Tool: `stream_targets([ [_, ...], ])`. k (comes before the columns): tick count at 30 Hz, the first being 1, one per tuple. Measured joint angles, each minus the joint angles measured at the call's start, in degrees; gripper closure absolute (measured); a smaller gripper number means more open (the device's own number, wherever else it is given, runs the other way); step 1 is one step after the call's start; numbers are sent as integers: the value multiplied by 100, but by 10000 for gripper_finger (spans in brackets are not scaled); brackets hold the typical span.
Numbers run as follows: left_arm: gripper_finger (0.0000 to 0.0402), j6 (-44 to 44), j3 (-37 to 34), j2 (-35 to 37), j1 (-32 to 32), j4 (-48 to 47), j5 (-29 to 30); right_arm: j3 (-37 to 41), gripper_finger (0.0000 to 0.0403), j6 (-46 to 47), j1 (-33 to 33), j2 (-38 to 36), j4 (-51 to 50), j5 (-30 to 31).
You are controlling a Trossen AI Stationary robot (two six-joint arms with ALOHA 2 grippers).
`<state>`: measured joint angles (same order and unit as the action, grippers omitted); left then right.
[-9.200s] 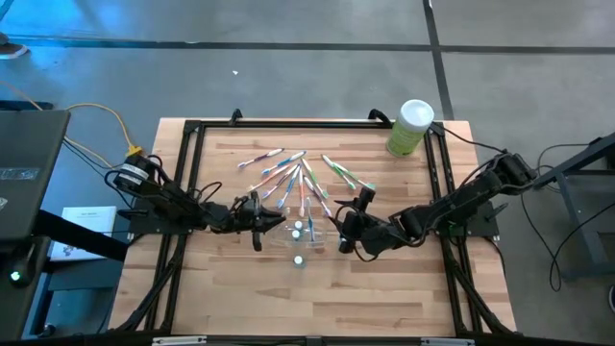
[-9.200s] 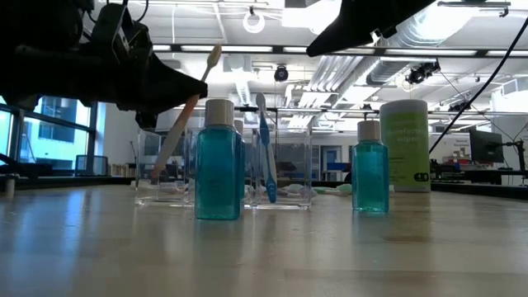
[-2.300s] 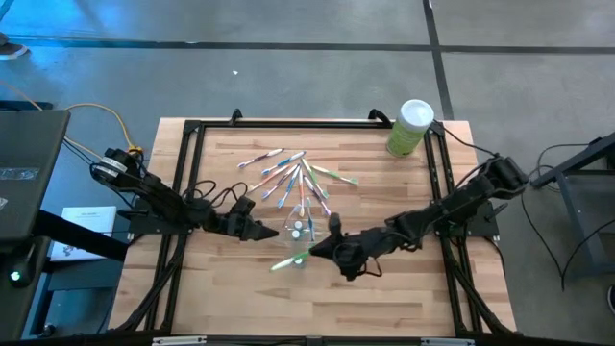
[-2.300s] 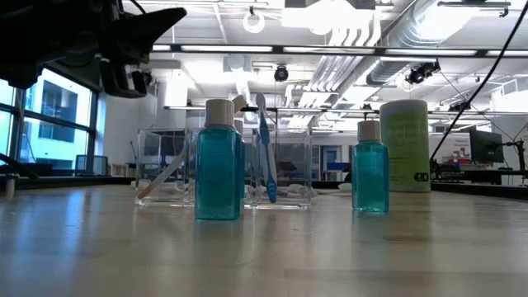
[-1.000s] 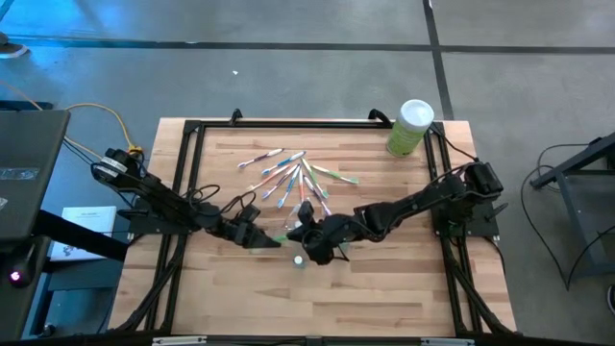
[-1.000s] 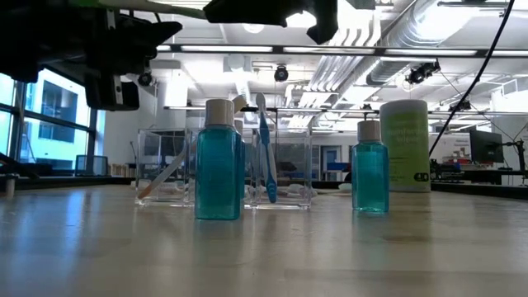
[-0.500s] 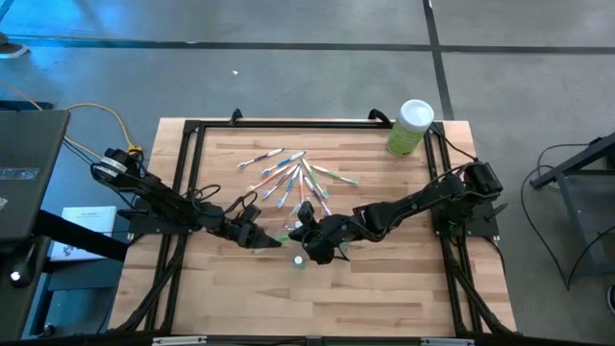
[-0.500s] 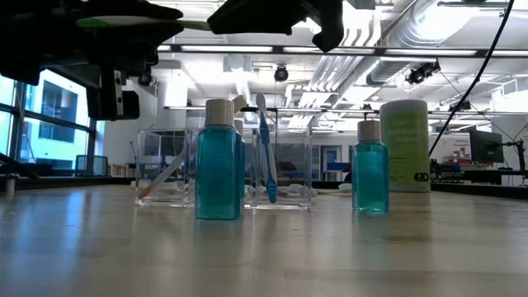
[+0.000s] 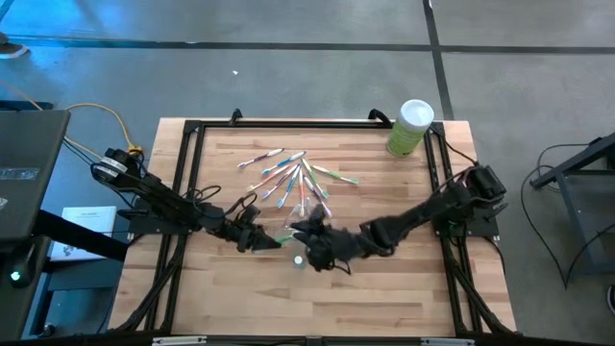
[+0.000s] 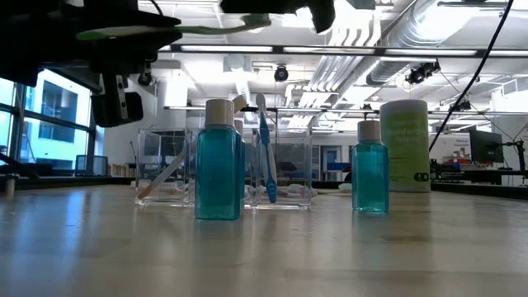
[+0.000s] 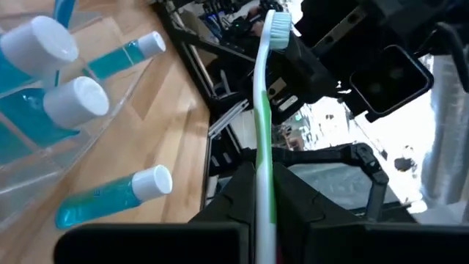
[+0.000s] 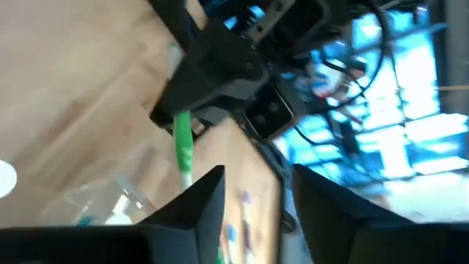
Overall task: Pick & Place toothbrushing station
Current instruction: Put the green toothbrush into the transparent organizer
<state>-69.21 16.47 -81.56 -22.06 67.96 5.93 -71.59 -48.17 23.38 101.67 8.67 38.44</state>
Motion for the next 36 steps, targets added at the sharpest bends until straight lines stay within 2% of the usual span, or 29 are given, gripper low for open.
stream_targets([
  [4,384,685,0,0,-81,274,40,0,234,-9,383,0,17,892],
  [10,385,1873,-2,22,-279,614,466,-4,239,261,748,0,-277,1610],
  [15,385,2934,-5,63,-602,662,1526,-11,247,1005,855,-27,-885,2259],
  [20,385,4484,-4,195,-1148,896,2903,-9,251,2501,861,-305,-1967,2238],
  [22,385,5278,34,203,-1429,1144,3602,-9,252,3214,804,-424,-2302,1934],
  [24,385,6036,134,201,-1711,1273,4375,-7,252,3822,696,-578,-2484,1355],
  [27,385,6879,415,201,-1954,1285,5215,-7,252,4308,430,-677,-2354,423],
  [32,385,7738,876,12,-2051,1242,5283,0,252,4402,-34,-664,-1592,-418],
  [36,385,8054,1152,-251,-2053,1157,5289,231,252,4296,-373,-664,-367,-1218],
])
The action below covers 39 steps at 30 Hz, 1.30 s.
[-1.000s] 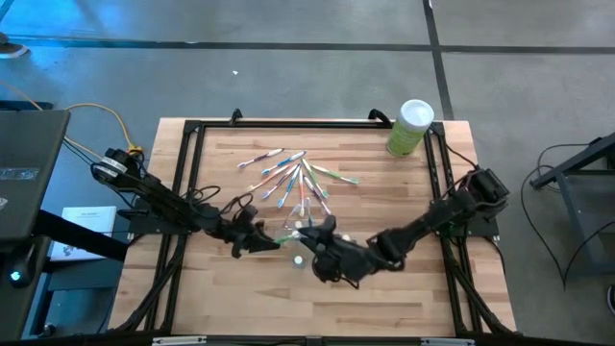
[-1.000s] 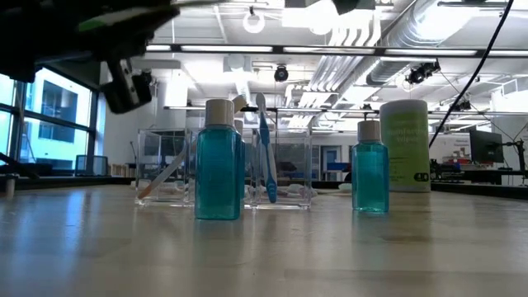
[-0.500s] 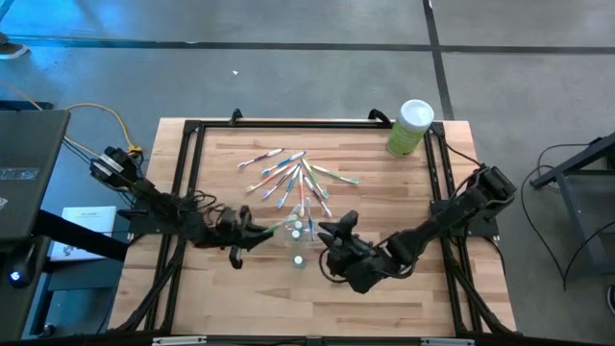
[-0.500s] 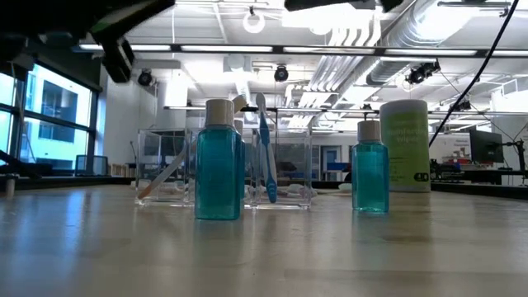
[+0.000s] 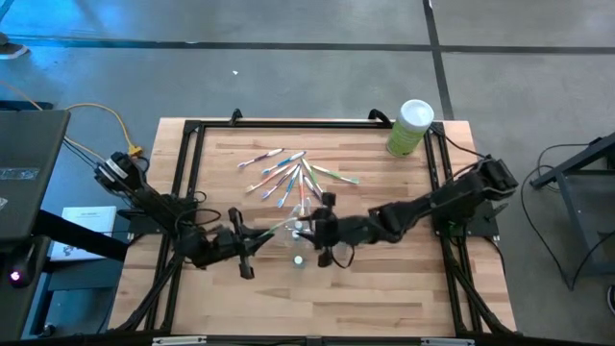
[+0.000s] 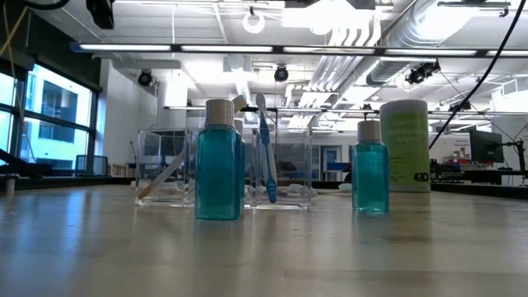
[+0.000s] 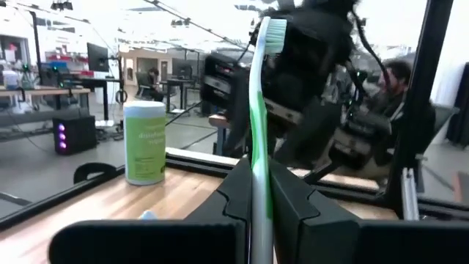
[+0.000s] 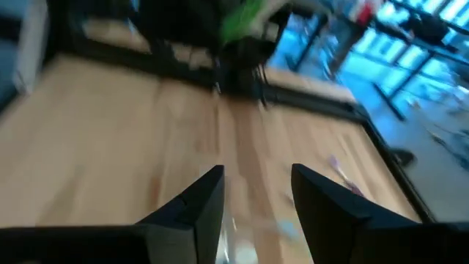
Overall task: Pick & Place toothbrushing station
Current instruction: Put the green toothbrush into the transparent organizer
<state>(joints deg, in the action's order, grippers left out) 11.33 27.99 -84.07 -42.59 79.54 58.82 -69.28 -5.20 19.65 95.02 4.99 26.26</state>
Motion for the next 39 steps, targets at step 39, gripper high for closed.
stream_targets([
  [39,357,-377,166,-107,510,-625,-580,389,393,-712,-515,205,2353,-1942],
])
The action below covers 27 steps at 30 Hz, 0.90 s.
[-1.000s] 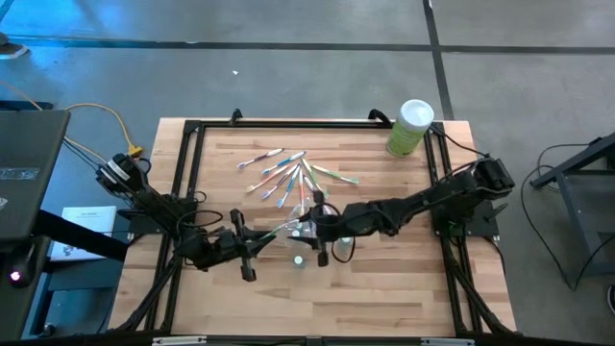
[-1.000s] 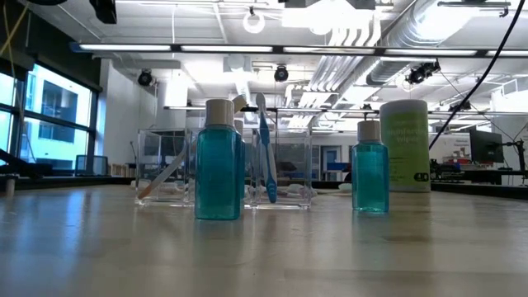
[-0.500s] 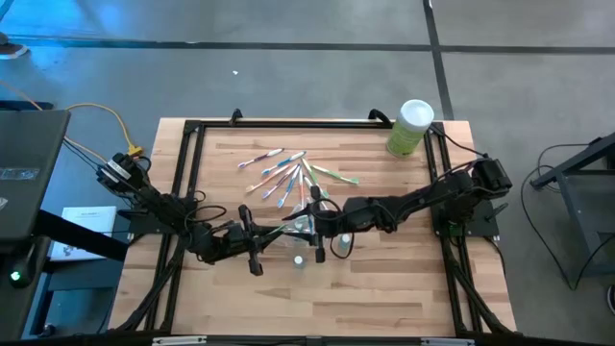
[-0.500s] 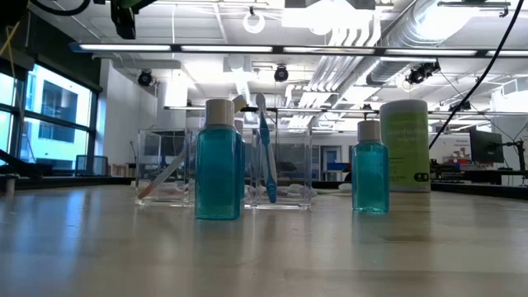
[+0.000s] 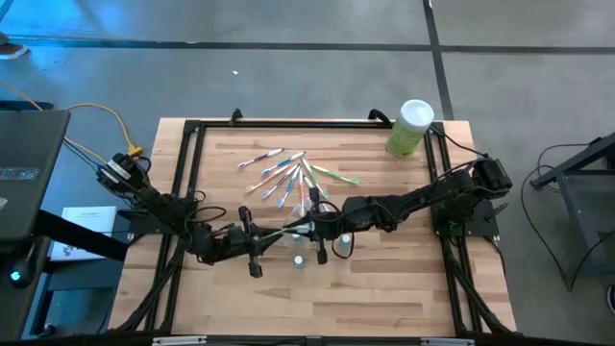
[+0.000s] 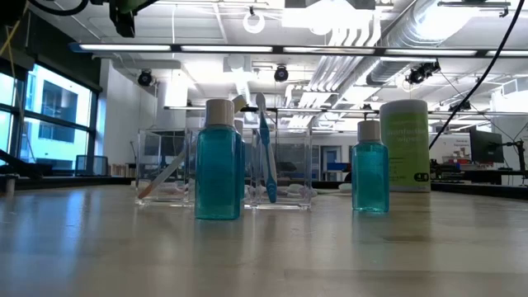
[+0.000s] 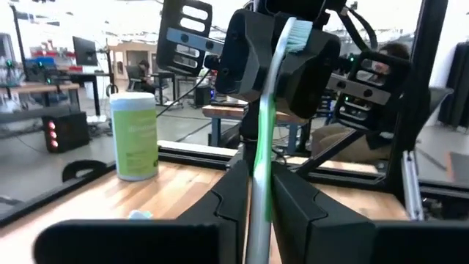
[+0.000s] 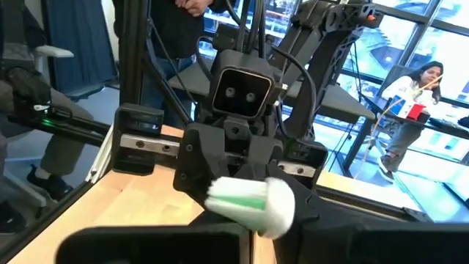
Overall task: Pick & Place toothbrushing station
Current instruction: Put the green toothbrush into the transparent organizer
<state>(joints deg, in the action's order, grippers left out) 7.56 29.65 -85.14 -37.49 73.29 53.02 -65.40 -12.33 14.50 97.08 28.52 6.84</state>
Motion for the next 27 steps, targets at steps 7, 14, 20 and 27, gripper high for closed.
stream_targets([
  [7,320,598,2,7,6,51,-479,4,395,-16,38,9,-313,-13],
  [14,279,657,2,7,-117,25,-395,5,395,206,250,-505,-1633,34],
  [20,276,786,2,7,-216,28,4,8,395,1025,456,-1120,-3099,124],
  [27,276,415,2,7,-217,52,765,0,395,1820,442,-1330,-4198,1102],
])
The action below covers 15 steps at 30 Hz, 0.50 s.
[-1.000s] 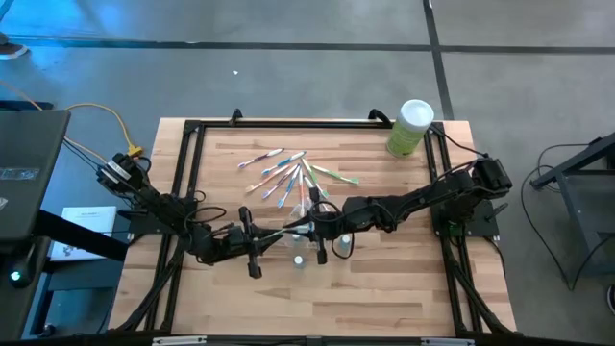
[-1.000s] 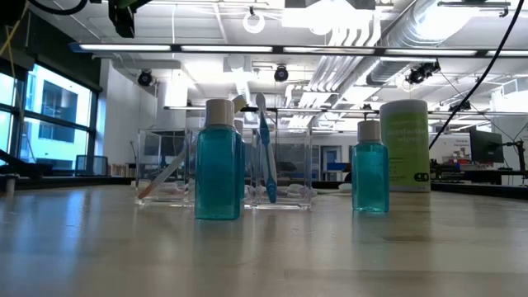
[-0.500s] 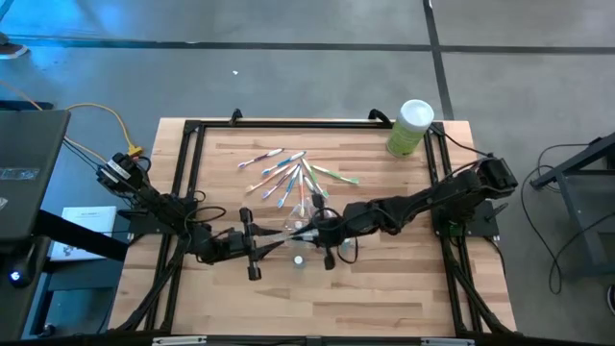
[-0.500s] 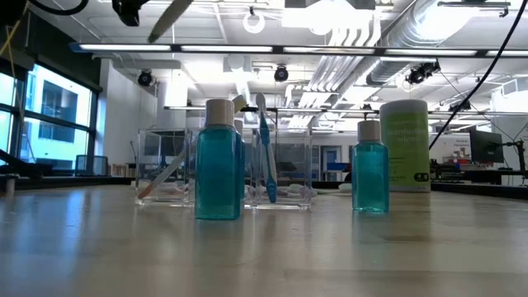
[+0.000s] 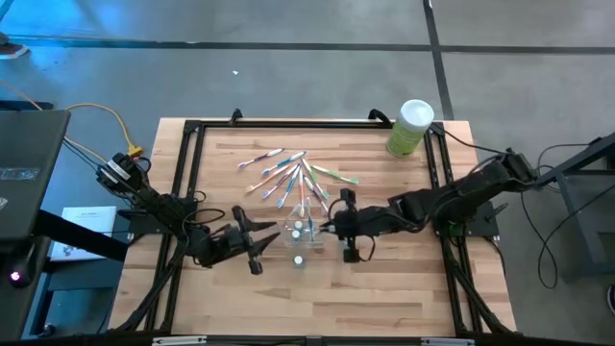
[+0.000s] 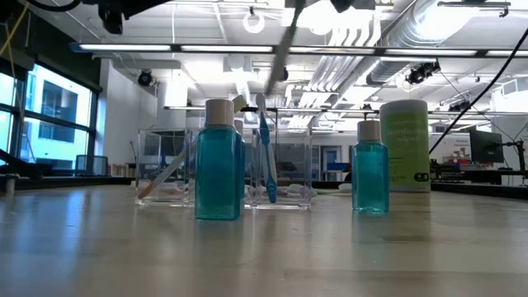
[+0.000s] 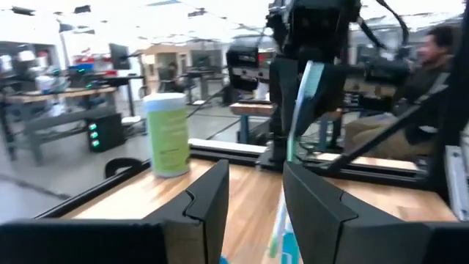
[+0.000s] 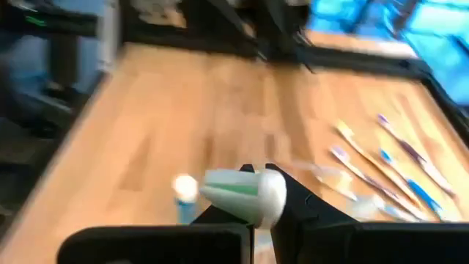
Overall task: Pick & Place toothbrushing station
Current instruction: Put the green toothbrush into the transparent organizer
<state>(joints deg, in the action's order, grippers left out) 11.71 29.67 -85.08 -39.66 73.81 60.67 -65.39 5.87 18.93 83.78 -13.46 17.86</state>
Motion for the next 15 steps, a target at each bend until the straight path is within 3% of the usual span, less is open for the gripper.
stream_targets([
  [9,276,-256,0,0,0,-15,379,-3,394,354,-451,446,-93,-30],
  [15,276,-239,0,0,-28,-31,657,5,394,590,-593,824,-132,-617],
])
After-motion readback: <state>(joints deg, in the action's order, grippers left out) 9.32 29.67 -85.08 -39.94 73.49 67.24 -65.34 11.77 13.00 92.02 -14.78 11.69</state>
